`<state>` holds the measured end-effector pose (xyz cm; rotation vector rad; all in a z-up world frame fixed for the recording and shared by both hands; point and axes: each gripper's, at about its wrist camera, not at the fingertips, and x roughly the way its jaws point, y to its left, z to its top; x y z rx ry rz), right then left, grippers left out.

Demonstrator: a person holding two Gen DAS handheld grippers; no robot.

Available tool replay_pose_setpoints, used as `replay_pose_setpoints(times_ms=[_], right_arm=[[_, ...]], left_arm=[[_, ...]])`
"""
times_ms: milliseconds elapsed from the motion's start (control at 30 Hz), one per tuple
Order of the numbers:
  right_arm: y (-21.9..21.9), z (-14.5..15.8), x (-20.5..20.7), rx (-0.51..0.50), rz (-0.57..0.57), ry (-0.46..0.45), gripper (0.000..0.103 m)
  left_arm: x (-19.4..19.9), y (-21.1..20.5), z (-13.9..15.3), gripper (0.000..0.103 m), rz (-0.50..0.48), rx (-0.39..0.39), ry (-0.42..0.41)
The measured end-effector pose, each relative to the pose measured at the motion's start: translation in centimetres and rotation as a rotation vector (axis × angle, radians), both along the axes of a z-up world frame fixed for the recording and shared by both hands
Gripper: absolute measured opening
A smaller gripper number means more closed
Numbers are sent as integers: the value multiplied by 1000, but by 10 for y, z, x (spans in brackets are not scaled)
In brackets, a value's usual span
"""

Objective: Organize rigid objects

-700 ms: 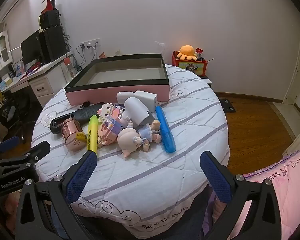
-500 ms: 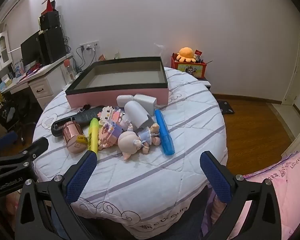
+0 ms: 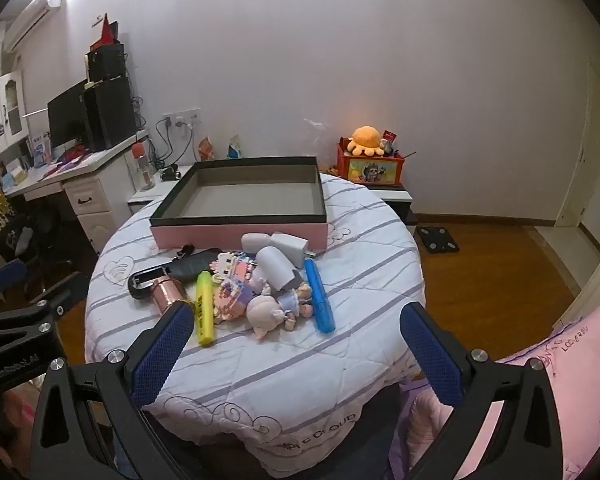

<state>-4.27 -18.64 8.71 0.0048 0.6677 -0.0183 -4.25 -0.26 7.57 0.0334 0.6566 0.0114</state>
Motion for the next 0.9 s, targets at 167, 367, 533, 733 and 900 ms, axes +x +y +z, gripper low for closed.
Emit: replay_pose_setpoints(times_ms=[167,367,533,733,900], right_arm=[[9,-6,0,-2,27,10,103],[14,-4,-4,-7,36,1,103],[9,-3,-4,4,28,0,103],[9,-4,-4,5,29,-1,103],[9,-4,-4,4,29,-1,103]], left_arm=[[-5,6,0,103,13,-5,1],[-8,7,4,103,18,-7,-8],[-7,6,4,103,20,-6,-6],[-7,6,3,103,19,-7,-7],[-7,6,4,103,19,-7,-7]])
